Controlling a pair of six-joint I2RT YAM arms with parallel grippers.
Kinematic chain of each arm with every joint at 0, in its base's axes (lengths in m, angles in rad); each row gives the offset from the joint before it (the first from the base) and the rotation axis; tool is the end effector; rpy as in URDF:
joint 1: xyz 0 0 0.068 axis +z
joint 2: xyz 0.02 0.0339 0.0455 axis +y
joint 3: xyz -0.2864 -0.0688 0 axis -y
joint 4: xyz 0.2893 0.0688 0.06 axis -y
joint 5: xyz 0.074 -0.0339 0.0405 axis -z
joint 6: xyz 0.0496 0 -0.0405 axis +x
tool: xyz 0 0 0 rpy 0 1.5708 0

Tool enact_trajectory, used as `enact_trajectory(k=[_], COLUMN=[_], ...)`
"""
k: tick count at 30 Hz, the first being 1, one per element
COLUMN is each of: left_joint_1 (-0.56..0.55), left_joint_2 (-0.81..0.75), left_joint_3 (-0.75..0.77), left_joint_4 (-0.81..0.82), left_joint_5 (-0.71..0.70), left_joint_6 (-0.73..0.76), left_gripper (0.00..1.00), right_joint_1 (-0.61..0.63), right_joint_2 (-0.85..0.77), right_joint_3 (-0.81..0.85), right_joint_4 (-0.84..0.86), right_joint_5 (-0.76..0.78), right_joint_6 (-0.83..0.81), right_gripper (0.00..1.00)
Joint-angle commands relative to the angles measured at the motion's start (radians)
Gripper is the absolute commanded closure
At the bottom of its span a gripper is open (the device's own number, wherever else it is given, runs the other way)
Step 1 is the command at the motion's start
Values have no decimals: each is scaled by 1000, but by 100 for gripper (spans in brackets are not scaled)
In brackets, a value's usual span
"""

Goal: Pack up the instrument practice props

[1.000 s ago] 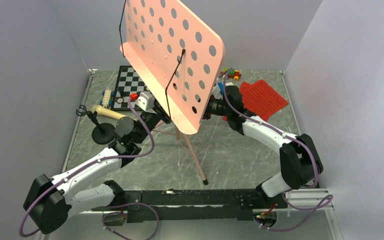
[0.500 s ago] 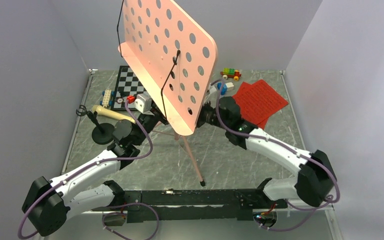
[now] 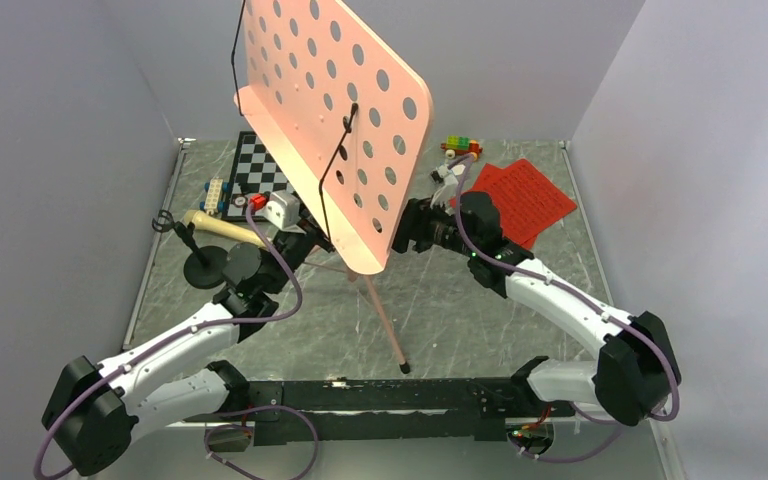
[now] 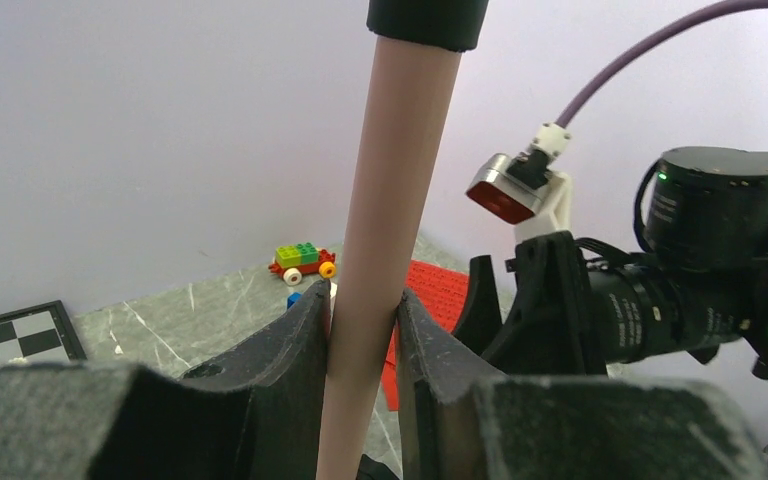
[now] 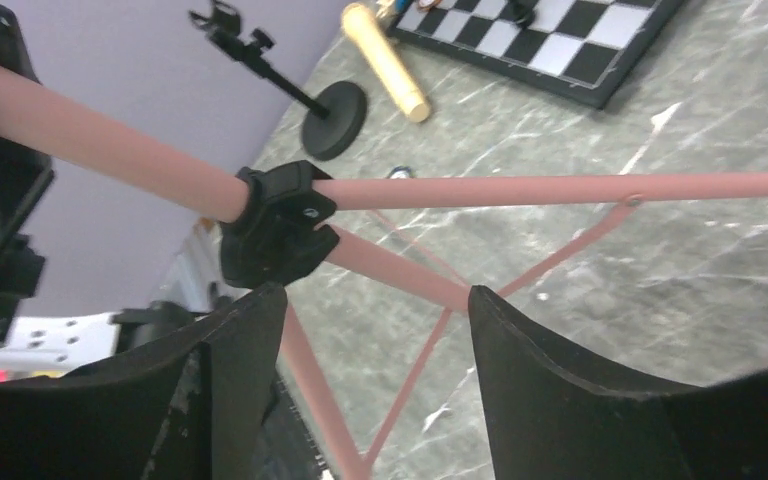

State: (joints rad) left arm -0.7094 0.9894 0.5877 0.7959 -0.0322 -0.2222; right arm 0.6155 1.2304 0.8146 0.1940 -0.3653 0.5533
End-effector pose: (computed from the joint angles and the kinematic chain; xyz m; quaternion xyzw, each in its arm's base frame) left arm 0.2033 -0.1724 0.3424 0.1208 0.5417 -0.3656 0.7472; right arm 0.2597 0.2054 0.2950 -0.1373 0.7641 0.4571 0.4339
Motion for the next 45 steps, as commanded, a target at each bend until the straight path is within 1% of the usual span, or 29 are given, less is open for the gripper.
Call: enact_trajectory(k=[1, 5, 6, 8, 11, 13, 17, 20, 22, 24, 26, 28, 31, 33, 36, 39, 45], left_joint_1=[6, 6, 7, 7, 7, 7, 6, 6, 6, 5, 7, 6, 6, 6, 7, 7, 6], left_joint_2=[-37, -48, -48, -48, -49, -52, -61, -67, -69, -68, -67, -67, -66, -63, -58, -49, -23], left_joint_3=[-35, -46, -46, -46, -46, -47, -47, -51, -54, -55, -56, -57, -58, -57, -56, -57, -56], left_joint_4=[-29, -29, -28, -28, -29, -30, -42, -45, -44, -44, -47, -47, -48, -52, -54, -55, -42], left_joint_5=[-33, -32, -30, -26, -20, -17, -17, -20, -19, -19, -17, -17, -15, -13, -10, -9, 1], left_joint_6=[-39, -43, -43, -47, -45, -44, -34, -30, -30, -31, -31, -31, -31, -31, -34, -37, -54], left_gripper=[100, 100, 100, 100, 100, 100, 100, 100, 100, 100, 100, 100, 100, 100, 100, 100, 100], right_joint_1=[-10, -13, -13, -14, -19, -26, -40, -43, -45, -46, -50, -56, -57, -56, -41, -21, 25], right_joint_2=[53, 128, 162, 206, 247, 262, 287, 305, 307, 305, 298, 297, 300, 291, 221, 161, 159], right_joint_3=[98, 144, 161, 192, 193, 181, 174, 170, 160, 141, 113, 95, 94, 98, 84, 16, -10], right_joint_4=[16, 63, 61, 55, 102, 154, 196, 224, 251, 276, 313, 338, 346, 321, 238, 276, 322], right_joint_5=[-213, -305, -322, -348, -357, -362, -373, -395, -409, -418, -425, -430, -448, -430, -297, -161, -116], right_joint_6=[179, 247, 252, 258, 289, 321, 349, 361, 375, 386, 400, 412, 395, 336, 142, -2, -114], right_gripper=[26, 27, 30, 40, 52, 57, 62, 69, 75, 78, 86, 99, 100, 100, 100, 100, 100])
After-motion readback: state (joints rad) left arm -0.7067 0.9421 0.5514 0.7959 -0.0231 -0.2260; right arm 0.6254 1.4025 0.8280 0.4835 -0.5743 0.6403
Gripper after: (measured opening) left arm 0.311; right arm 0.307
